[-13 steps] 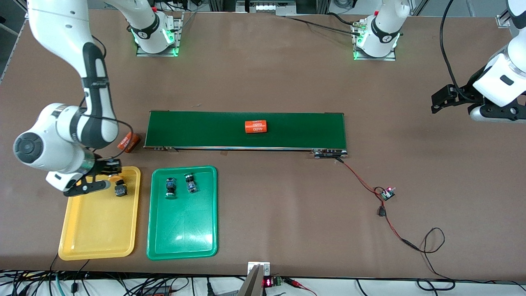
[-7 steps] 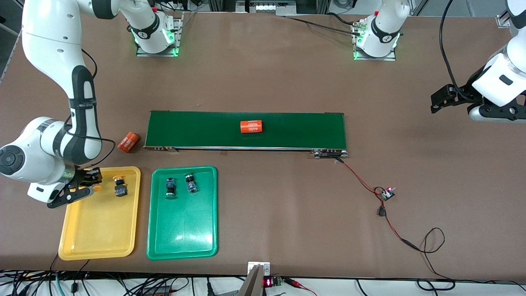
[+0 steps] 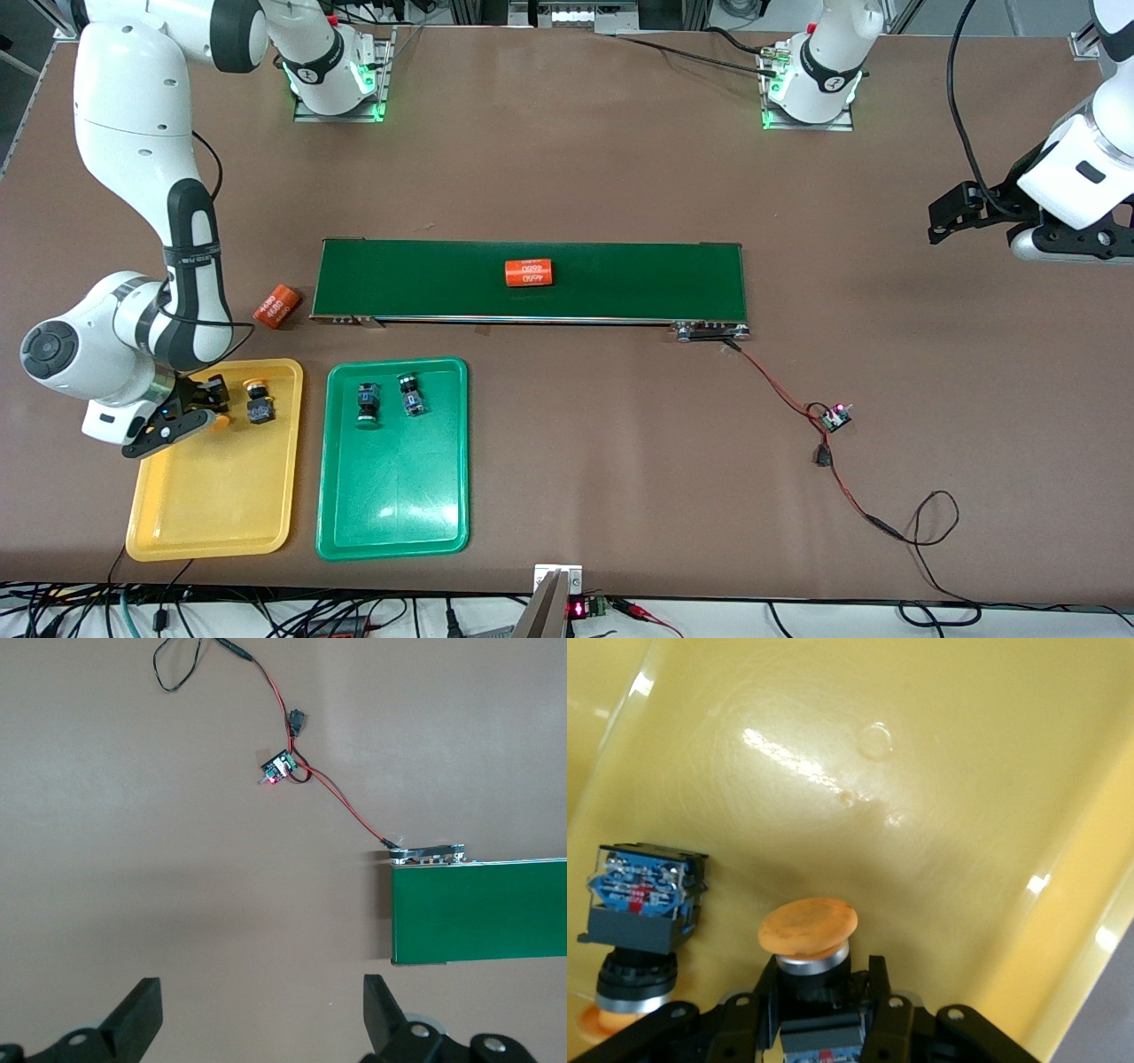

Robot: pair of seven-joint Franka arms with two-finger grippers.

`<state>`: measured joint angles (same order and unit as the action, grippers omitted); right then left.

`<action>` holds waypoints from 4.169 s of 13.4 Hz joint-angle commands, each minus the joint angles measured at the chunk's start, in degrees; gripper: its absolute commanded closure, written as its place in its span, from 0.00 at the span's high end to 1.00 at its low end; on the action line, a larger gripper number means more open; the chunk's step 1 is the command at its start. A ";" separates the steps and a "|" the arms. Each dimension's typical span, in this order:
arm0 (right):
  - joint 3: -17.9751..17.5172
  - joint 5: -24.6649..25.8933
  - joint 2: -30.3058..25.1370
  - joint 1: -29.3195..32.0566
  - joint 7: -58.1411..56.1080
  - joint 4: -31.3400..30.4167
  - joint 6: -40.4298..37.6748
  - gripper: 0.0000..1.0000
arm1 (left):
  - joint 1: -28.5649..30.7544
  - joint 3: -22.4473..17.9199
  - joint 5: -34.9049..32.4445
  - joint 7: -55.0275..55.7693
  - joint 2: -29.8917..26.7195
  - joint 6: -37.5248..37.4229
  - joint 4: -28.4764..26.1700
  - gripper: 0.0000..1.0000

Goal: Sort buttons by color to trays

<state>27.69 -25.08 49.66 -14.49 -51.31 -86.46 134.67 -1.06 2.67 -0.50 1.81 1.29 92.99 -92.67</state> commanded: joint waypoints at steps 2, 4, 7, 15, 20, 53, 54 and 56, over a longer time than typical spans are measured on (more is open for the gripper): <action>-0.09 -1.37 -1.57 0.59 0.16 1.29 -3.68 1.00 | 0.09 0.06 -0.56 -1.02 -0.14 -1.23 0.92 1.00; 0.35 -1.46 -4.12 0.95 -0.02 1.47 -8.97 1.00 | 0.18 0.06 -0.56 -1.02 -0.06 -1.23 0.92 1.00; 0.61 -1.29 -9.82 0.87 2.08 1.64 -17.57 1.00 | 0.18 0.06 -0.56 -1.02 -0.14 -1.23 0.92 1.00; 1.23 -0.59 -17.14 -0.63 16.04 8.84 -32.96 1.00 | 0.09 0.06 -0.56 -0.93 -0.06 -1.23 1.27 1.00; 1.67 2.32 -18.98 -4.58 25.82 10.69 -39.20 1.00 | 0.09 0.06 -0.56 -1.02 -0.06 -1.23 1.27 1.00; -22.50 26.22 -47.99 13.61 48.41 -3.37 -42.47 1.00 | -0.08 0.14 -0.56 -0.76 0.03 -1.23 1.35 1.00; -22.42 26.14 -47.90 13.69 48.50 -3.37 -42.47 1.00 | -0.08 0.14 -0.56 -0.84 0.03 -1.23 1.35 1.00; -22.59 26.14 -47.90 13.35 48.94 -3.37 -42.47 1.00 | -0.08 0.14 -0.56 -0.93 -0.06 -1.23 1.35 1.00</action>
<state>5.48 0.73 2.42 -1.04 -2.97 -89.62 91.89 -1.08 2.74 -0.50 1.81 1.28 92.98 -92.43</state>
